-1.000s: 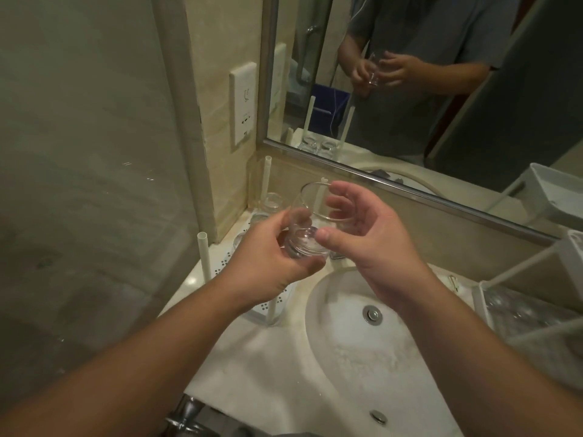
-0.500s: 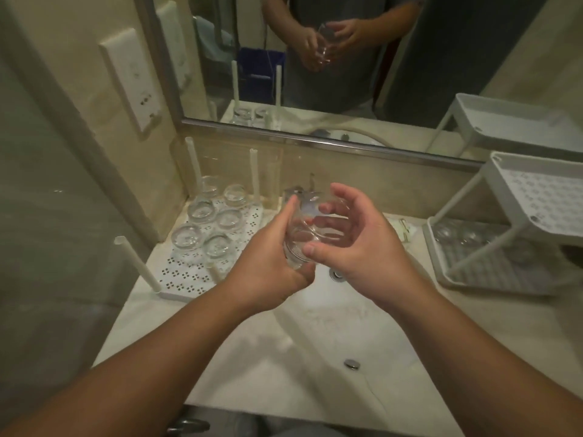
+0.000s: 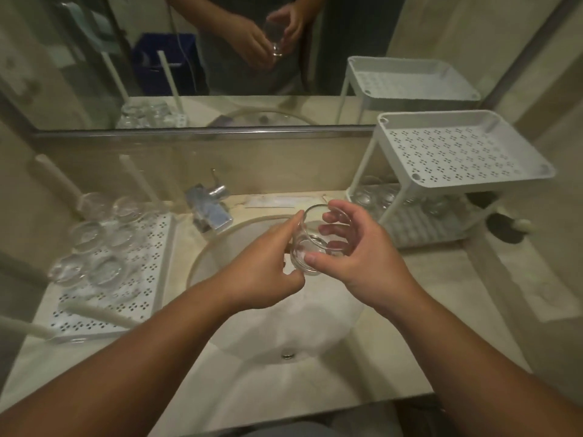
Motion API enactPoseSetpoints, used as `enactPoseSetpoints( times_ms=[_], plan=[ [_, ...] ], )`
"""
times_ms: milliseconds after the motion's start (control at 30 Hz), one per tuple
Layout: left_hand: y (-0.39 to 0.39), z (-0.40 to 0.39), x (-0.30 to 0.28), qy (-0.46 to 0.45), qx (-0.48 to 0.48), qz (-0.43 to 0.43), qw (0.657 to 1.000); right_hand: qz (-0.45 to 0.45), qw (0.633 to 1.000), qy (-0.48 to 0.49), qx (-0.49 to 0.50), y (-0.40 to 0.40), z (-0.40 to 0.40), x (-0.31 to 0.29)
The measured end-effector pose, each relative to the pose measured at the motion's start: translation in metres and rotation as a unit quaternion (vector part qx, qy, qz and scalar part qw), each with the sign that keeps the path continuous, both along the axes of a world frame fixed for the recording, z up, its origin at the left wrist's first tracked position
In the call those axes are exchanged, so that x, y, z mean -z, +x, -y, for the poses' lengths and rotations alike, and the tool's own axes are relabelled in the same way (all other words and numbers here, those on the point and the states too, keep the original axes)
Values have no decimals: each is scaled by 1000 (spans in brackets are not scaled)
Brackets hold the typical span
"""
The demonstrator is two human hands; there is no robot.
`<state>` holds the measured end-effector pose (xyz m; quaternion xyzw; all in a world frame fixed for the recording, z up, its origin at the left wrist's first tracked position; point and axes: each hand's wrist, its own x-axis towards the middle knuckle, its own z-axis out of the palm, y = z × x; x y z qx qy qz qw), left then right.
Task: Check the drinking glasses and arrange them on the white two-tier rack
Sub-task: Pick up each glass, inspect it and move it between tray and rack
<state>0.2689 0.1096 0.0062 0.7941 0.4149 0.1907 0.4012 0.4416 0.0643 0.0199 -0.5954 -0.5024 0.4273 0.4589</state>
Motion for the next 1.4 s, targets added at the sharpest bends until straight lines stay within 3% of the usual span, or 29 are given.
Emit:
enactPoseSetpoints(
  times_ms=[633, 1067, 1400],
  plan=[
    [157, -5, 35, -48, -165, -27, 985, 58, 988, -73, 120, 194, 12, 88],
    [203, -22, 43, -72, -110, -77, 988, 113, 979, -78, 151, 234, -60, 132],
    [208, -33, 49, -63, -53, -136, 987, 203, 966, -132, 93, 232, -102, 162]
  ],
)
